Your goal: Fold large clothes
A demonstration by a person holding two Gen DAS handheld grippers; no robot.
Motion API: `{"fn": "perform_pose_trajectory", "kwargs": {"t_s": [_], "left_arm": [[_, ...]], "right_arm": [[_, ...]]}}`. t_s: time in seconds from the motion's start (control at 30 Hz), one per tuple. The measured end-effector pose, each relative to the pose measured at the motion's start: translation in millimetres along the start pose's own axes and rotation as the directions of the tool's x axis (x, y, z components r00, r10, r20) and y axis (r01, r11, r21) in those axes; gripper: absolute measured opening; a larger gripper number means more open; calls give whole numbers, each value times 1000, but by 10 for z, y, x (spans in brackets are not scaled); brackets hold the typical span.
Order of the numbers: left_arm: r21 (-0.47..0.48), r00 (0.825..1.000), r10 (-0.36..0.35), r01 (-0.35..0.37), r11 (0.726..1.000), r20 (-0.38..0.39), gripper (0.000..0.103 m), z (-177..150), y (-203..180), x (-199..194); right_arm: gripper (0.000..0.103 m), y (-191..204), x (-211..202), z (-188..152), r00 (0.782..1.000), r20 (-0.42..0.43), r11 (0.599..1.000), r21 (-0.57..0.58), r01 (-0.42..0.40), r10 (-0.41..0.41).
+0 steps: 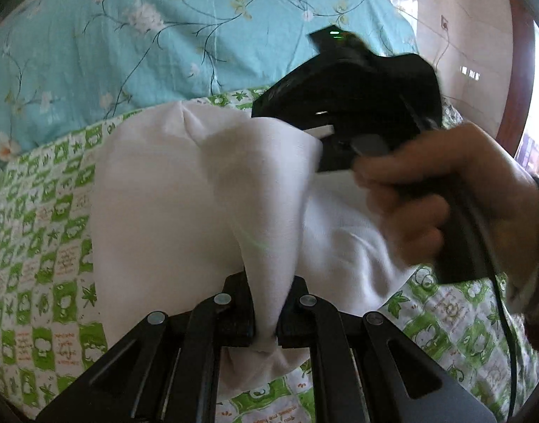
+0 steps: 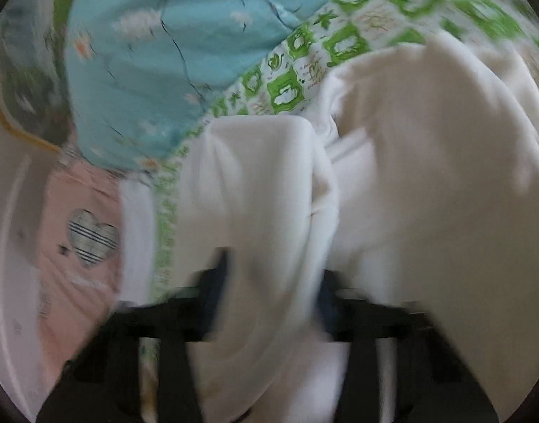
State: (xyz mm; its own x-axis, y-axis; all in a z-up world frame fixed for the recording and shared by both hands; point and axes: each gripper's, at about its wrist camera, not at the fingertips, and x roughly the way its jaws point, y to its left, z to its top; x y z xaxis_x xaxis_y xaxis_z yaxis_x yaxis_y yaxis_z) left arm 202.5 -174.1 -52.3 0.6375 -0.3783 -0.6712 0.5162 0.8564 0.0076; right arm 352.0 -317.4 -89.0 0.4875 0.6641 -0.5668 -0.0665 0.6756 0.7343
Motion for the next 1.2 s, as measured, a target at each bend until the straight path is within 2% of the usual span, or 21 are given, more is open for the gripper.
{"fn": "perform_pose_trajectory", "kwargs": {"t_s": [0.03,0.1,0.2,0.27,0.37,0.47,0.57,0.67,0.77,0.8,0.83,0.9,1.03,1.07,1.1,1.13,1.17,1.2], "left_arm": [[-2,1000,-6,6,1000,4,6,18,-9,-28],[-3,999,-23,23,1000,28,7,106,-37,-109],[11,995,-78,77,997,64,7,232,-148,-201],[32,989,-129,127,991,70,7,293,-319,-194],[22,982,-186,185,982,32,7,301,-495,8],[-3,973,-226,226,974,-42,7,238,-597,291],[20,974,-215,217,976,-65,7,190,-667,403],[44,975,-208,212,976,-75,9,168,-694,457],[23,971,-221,224,974,-86,14,195,-644,440],[9,967,-237,239,971,-90,16,201,-620,400],[1,965,-245,246,969,-91,23,205,-598,378],[-12,963,-254,254,967,-85,34,177,-585,260],[-51,964,-264,261,964,-44,65,111,-449,-65],[-64,965,-260,258,964,-32,67,102,-400,-129],[-90,966,-259,256,962,-21,68,84,-306,-233],[-111,965,-260,257,960,-15,68,77,-237,-281],[-142,965,-261,257,956,-9,70,75,-134,-325],[-169,964,-265,261,950,-2,71,76,-50,-350]], "right_arm": [[10,14,27,41,1000,-2,1000,-8,5,-5],[8,104,-66,116,999,18,999,-33,-38,39],[8,238,-467,129,989,97,989,-111,-100,111],[8,230,-760,104,982,150,985,-147,-95,117],[8,11,-985,87,980,189,991,-129,-36,60],[8,-402,-989,63,984,171,997,-55,56,-46],[8,-645,-918,11,982,151,993,-33,118,-111],[8,-825,-897,-5,982,146,991,-21,128,-124],[8,-833,-843,-15,981,151,992,-15,126,-122],[8,-809,-834,-23,981,152,992,-19,129,-124],[8,-788,-842,-29,979,154,990,-28,139,-133],[14,-732,-872,-40,976,155,987,-42,158,-150],[22,-628,-970,-78,965,172,975,-62,213,-200],[31,-621,-1017,-86,961,179,971,-67,228,-213],[48,-604,-1072,-99,957,189,969,-71,238,-221],[56,-591,-1132,-115,955,203,970,-74,233,-214],[70,-577,-1173,-125,954,216,970,-77,229,-208],[74,-560,-1209,-144,951,228,969,-81,235,-211]]}}
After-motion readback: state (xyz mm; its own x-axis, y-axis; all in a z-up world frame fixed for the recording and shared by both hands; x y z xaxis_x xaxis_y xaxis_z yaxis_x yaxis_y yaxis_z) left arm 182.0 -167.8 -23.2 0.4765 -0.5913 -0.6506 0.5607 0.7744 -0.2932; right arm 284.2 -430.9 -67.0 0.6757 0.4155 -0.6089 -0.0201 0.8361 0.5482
